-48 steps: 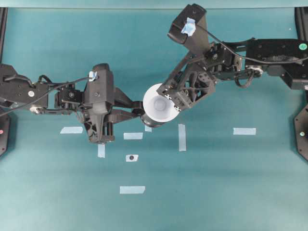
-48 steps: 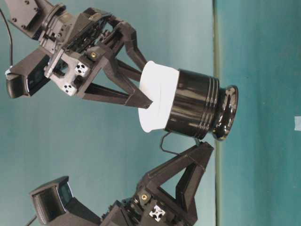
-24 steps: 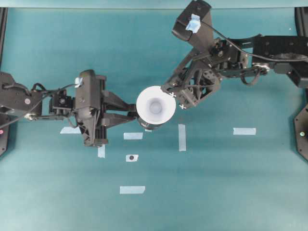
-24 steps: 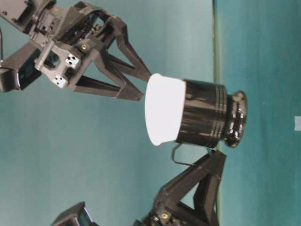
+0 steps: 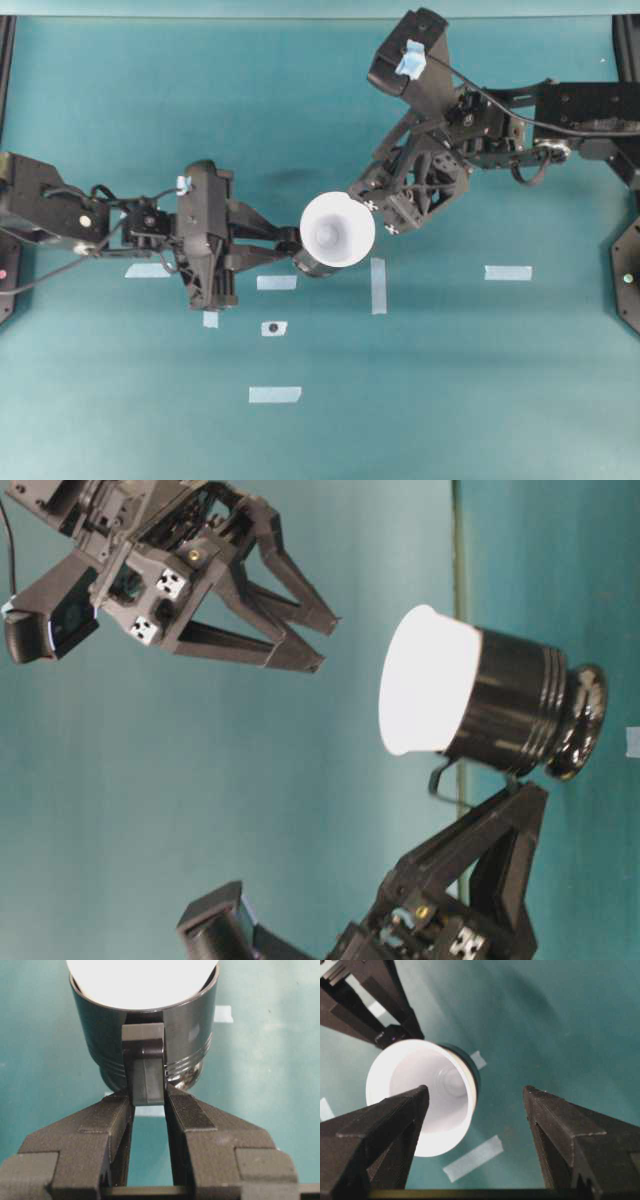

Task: Holding the cup holder with the left arm, the right arm places the cup into the cup holder.
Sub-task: 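Push cup down into holder and lower both onto table, then open both grippers, releasing cup and holder on the table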

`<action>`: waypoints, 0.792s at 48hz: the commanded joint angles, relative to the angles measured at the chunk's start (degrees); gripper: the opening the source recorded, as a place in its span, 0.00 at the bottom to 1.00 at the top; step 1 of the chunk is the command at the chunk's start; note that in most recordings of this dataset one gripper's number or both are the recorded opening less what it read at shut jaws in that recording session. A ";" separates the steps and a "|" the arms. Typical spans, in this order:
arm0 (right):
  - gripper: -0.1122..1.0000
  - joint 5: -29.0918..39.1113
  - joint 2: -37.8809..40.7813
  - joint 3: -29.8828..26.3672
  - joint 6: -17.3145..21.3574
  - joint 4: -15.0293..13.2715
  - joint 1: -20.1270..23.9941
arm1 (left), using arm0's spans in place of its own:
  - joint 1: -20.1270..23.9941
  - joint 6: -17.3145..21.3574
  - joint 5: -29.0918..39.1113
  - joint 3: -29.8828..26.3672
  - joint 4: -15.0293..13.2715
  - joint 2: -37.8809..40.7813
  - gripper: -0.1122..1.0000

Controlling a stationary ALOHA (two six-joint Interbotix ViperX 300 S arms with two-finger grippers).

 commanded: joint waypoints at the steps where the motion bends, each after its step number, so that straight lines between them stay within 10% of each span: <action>1: 0.84 -0.18 -3.69 -0.26 0.44 -0.09 0.18 | -0.18 -0.09 -0.88 -1.67 0.18 0.18 0.31; 38: 0.83 -0.62 -2.64 0.97 0.62 0.62 0.18 | -0.18 -1.23 -1.67 -4.48 0.18 6.59 0.31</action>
